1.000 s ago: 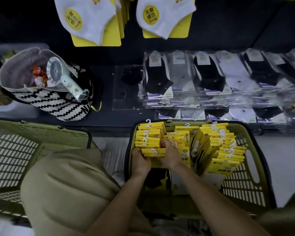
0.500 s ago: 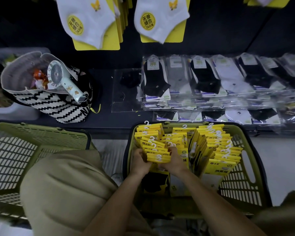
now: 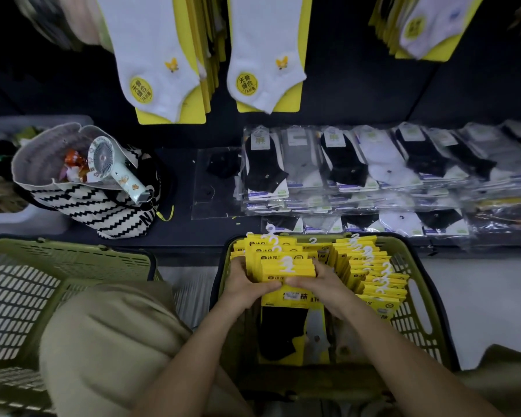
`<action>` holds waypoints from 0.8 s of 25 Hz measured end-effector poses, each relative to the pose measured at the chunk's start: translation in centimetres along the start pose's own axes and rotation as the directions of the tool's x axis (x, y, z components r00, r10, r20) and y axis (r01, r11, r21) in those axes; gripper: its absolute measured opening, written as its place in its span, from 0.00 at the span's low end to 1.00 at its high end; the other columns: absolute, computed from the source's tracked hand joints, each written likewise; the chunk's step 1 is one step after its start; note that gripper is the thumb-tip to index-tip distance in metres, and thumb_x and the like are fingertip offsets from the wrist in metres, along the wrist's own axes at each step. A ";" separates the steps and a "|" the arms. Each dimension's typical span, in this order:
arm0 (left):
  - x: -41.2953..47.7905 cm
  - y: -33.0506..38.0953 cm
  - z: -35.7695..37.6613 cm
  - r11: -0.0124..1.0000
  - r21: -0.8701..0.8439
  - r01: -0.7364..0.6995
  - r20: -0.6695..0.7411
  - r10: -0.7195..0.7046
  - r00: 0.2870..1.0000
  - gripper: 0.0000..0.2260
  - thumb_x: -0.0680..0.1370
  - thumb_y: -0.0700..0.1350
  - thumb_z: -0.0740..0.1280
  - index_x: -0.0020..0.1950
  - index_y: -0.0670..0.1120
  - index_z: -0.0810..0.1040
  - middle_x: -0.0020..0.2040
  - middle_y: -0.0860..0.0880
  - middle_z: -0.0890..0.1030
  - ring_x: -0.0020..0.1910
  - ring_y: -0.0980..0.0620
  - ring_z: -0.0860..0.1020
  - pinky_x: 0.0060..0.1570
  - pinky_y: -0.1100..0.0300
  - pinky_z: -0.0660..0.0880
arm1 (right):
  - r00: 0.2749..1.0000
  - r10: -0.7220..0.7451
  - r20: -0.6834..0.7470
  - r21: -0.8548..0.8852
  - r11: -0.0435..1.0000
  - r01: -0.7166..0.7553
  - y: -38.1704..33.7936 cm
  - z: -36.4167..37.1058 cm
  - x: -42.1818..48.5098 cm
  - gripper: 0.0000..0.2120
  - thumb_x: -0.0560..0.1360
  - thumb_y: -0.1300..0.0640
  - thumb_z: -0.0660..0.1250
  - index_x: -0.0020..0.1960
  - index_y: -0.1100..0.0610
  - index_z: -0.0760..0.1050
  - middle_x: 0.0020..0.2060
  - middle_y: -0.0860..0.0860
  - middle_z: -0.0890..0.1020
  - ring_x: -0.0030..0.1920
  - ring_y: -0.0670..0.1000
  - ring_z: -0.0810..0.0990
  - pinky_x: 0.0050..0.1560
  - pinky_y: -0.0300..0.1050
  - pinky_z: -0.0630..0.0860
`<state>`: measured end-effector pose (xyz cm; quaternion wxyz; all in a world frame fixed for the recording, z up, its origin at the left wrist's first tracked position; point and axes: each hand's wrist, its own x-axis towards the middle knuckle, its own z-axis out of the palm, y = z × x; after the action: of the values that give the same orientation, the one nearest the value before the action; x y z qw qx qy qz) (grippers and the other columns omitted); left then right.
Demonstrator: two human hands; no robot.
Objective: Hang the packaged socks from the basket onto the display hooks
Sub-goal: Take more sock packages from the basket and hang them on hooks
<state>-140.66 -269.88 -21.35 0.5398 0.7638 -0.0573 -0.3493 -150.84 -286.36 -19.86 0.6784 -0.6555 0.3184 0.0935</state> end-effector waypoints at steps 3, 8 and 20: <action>-0.4 2.8 0.2 0.986 -0.130 -0.103 -0.029 0.101 0.995 0.30 0.64 0.39 0.79 0.61 0.49 0.69 0.57 0.48 0.79 0.52 0.53 0.80 0.46 0.59 0.79 | 0.993 -0.100 -0.062 0.137 0.985 0.108 -2.5 0.3 -0.2 0.31 0.63 0.50 0.78 0.63 0.49 0.70 0.59 0.48 0.79 0.61 0.53 0.77 0.61 0.51 0.74; -1.1 8.8 0.4 0.929 -0.271 -0.251 -0.043 0.249 0.968 0.24 0.66 0.40 0.76 0.57 0.52 0.70 0.52 0.51 0.81 0.46 0.57 0.82 0.39 0.64 0.78 | 0.899 -0.236 -0.369 0.232 0.913 0.334 -6.9 0.3 -0.7 0.24 0.63 0.55 0.78 0.53 0.55 0.70 0.48 0.52 0.82 0.48 0.50 0.82 0.45 0.45 0.79; -2.6 21.4 0.3 0.806 -0.271 -0.527 -0.062 0.532 0.845 0.26 0.63 0.45 0.76 0.57 0.53 0.70 0.49 0.55 0.82 0.48 0.55 0.82 0.43 0.60 0.79 | 0.744 -0.525 -0.414 0.166 0.760 0.629 -19.6 -3.9 -5.5 0.15 0.60 0.47 0.73 0.42 0.55 0.80 0.37 0.50 0.86 0.38 0.49 0.84 0.33 0.39 0.79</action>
<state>-136.58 -277.71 -1.74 0.7165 0.6313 -0.2228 -0.1960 -145.73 -290.91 -0.32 0.6969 -0.6191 0.2201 -0.2875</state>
